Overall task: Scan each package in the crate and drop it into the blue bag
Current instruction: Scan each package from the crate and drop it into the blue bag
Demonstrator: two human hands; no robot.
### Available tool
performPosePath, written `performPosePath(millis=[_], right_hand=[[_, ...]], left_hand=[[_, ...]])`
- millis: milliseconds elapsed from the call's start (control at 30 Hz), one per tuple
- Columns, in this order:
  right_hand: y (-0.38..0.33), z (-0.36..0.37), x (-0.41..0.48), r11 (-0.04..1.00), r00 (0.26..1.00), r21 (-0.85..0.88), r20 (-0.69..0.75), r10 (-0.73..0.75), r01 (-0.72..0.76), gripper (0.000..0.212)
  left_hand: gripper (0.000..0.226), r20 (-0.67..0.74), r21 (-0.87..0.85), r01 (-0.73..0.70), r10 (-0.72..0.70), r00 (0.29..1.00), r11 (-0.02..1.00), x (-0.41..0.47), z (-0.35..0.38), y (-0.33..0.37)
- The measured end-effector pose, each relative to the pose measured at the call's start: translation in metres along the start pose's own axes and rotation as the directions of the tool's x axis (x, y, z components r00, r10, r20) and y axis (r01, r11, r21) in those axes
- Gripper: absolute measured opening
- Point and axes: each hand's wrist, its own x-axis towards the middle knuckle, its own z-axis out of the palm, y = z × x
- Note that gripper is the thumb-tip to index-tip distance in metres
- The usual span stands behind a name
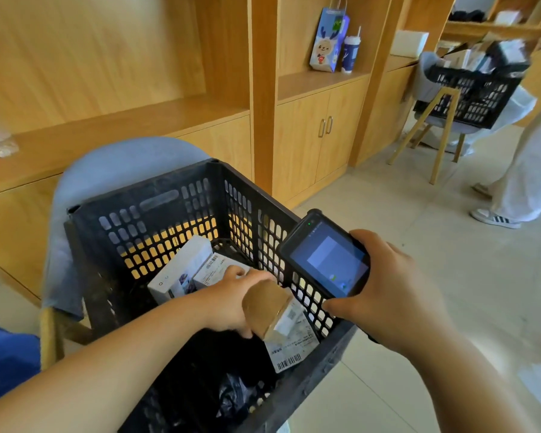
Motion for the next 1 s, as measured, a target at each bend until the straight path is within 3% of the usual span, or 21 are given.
performPosePath(millis=[100,167,200,333,433,567,767,867,1000], right_hand=[[0.005,-0.003,-0.007,1.000,1.000,0.005,-0.006,0.013,-0.013,0.079],[0.008,-0.004,-0.009,1.000,1.000,0.009,-0.013,0.020,-0.020,0.079],[0.009,-0.004,-0.011,1.000,1.000,0.008,-0.017,0.023,-0.023,0.079],[0.011,-0.006,-0.014,1.000,0.999,-0.005,-0.010,0.031,-0.031,0.080],[0.012,-0.008,-0.017,0.999,0.999,-0.021,-0.001,0.036,-0.036,0.082],[0.012,-0.011,-0.024,0.999,0.999,-0.025,0.007,0.043,-0.043,0.086],[0.009,-0.016,-0.043,0.997,0.998,-0.048,0.036,0.058,-0.057,0.087],[0.005,-0.018,-0.056,0.995,0.996,-0.078,0.053,0.073,-0.069,0.088],[-0.005,-0.020,-0.071,0.995,0.996,-0.094,0.067,0.052,-0.046,0.094]], left_hand=[[0.053,0.079,-0.245,0.081,-0.063,0.995,0.966,-0.005,0.007,0.013],[0.015,0.046,-0.358,0.121,-0.112,0.993,0.926,-0.004,0.010,0.022],[0.010,0.018,-0.379,0.121,-0.123,0.992,0.918,-0.002,0.011,0.023],[0.012,-0.066,-0.459,0.198,-0.255,0.965,0.866,0.003,0.014,0.025],[0.052,0.018,-0.559,0.340,-0.399,0.917,0.756,0.000,0.013,0.022],[0.055,0.102,-0.625,0.432,-0.481,0.871,0.650,-0.013,0.017,0.022],[0.044,-0.148,-0.728,0.239,-0.488,0.860,0.642,-0.045,0.009,0.021],[0.039,-0.375,-0.693,0.095,-0.470,0.799,0.715,-0.074,0.002,0.024],[0.060,-0.605,-0.563,-0.041,-0.378,0.701,0.826,-0.114,-0.007,0.028]])
